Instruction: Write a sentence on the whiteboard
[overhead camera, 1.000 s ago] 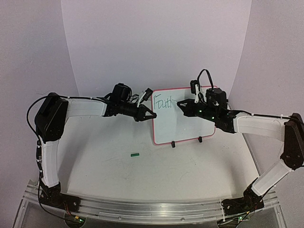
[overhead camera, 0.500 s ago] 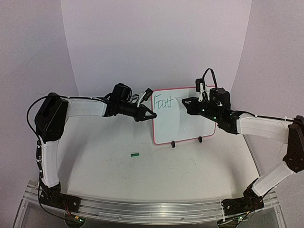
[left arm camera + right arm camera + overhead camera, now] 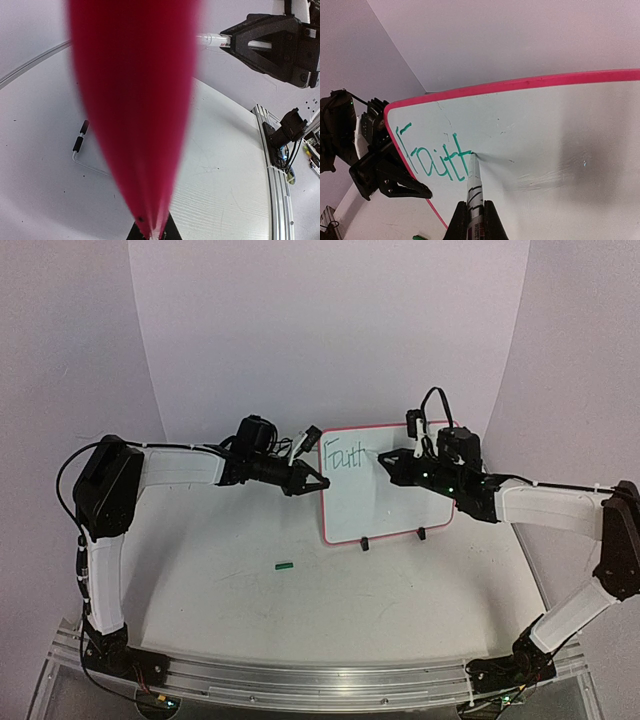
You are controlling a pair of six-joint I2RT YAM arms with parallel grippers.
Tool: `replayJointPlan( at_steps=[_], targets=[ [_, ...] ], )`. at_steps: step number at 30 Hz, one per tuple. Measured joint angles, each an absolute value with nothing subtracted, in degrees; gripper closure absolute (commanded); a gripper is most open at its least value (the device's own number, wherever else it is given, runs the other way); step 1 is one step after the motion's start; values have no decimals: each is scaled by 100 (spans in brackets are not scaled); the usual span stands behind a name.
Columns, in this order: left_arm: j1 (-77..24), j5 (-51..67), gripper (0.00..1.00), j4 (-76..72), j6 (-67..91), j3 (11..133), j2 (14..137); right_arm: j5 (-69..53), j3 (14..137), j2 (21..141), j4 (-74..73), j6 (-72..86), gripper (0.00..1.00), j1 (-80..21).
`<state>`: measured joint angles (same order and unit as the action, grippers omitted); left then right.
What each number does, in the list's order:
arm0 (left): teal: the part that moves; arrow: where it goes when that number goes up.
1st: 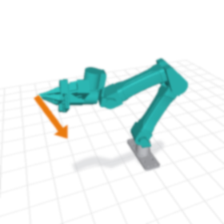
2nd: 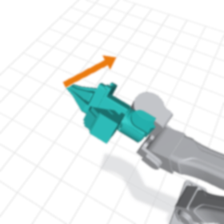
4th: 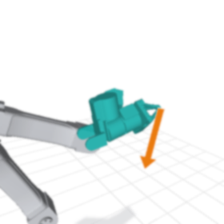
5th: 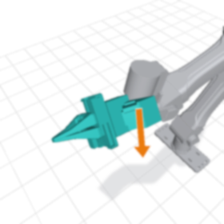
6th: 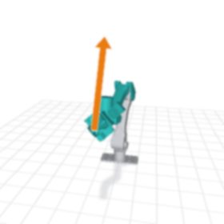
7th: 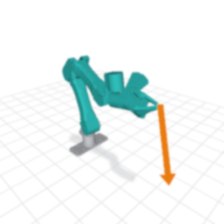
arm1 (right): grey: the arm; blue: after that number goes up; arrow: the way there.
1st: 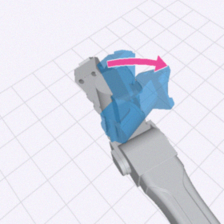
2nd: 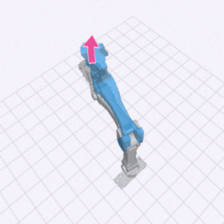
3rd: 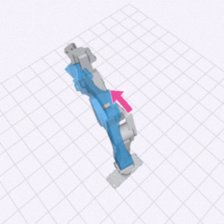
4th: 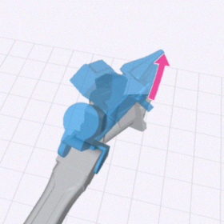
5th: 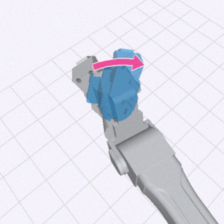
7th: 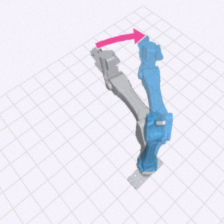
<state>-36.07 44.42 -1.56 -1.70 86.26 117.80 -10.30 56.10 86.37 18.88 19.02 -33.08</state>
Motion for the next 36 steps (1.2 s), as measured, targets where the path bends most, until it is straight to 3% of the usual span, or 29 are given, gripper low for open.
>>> replayJointPlan(
  at_steps=[36],
  targets=[
    [-3607,4442,100,-156,-177,8625,11780,-802,5319,8376,1693,1951,100,-3312]
  ],
)
